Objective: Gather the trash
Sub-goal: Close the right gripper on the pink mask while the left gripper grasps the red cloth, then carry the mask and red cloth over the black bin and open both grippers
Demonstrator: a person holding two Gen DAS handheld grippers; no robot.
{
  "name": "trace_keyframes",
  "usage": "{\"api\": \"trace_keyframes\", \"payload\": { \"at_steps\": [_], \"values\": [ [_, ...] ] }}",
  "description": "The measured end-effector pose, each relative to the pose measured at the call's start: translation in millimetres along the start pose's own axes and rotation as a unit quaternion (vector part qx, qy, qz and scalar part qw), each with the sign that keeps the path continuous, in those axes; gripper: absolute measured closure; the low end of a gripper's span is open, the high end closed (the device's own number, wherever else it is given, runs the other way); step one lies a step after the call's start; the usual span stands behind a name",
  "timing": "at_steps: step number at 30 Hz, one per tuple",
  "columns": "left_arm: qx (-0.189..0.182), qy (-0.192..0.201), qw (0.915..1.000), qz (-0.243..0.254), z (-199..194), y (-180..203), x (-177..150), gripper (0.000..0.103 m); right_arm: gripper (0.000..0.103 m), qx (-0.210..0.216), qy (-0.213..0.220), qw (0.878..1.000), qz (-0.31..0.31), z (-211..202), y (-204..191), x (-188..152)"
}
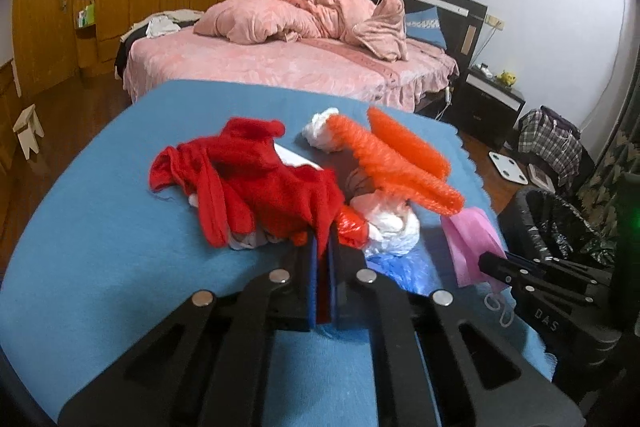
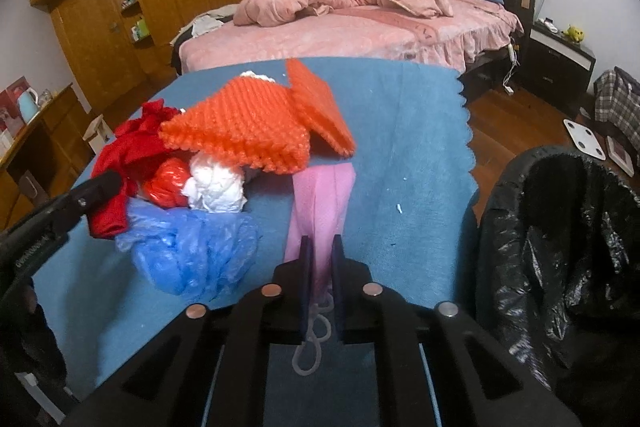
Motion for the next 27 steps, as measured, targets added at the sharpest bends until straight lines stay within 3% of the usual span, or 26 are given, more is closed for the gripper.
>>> {"api": "trace_keyframes", "payload": {
  "at_steps": [5, 13, 20, 27],
  "values": [
    [-0.002, 0.011, 0.9999, 0.010, -21.5, 0.8, -2.7, 0.099, 0.093, 0.005, 0.001, 1.000, 0.000, -8.6, 2.4, -0.2],
    [0.008, -0.030, 0.9995, 0.011, -11.7, -10.1, -34.5, 0.099, 0.093, 0.003, -0.018, 1.000, -0.002, -0.7, 0.5, -15.3],
    [-0.001, 0.004, 0.9996, 0.027, -35.5, 4.4, -21.8, 0.099, 0.093, 0.012, 0.006, 1.000, 0.002, -19.3, 1.9, -5.9],
    [-0.025, 0.047, 0.9979, 0.036, -60.2, 29.6, 13.3, 0.099, 0.093, 0.013, 0.033, 0.999, 0.006, -47.1, 9.1, 11.2]
  ]
}}
Point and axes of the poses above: each gripper's, at about its wrist camera, not at the fingertips, and z roughly the way its jaws point, y to its right, x to its top, the point moved 10 cm from there along z, roughly the way its jaws point, and after that the axes turned 10 degrees about -y, right-handed, at the moved point
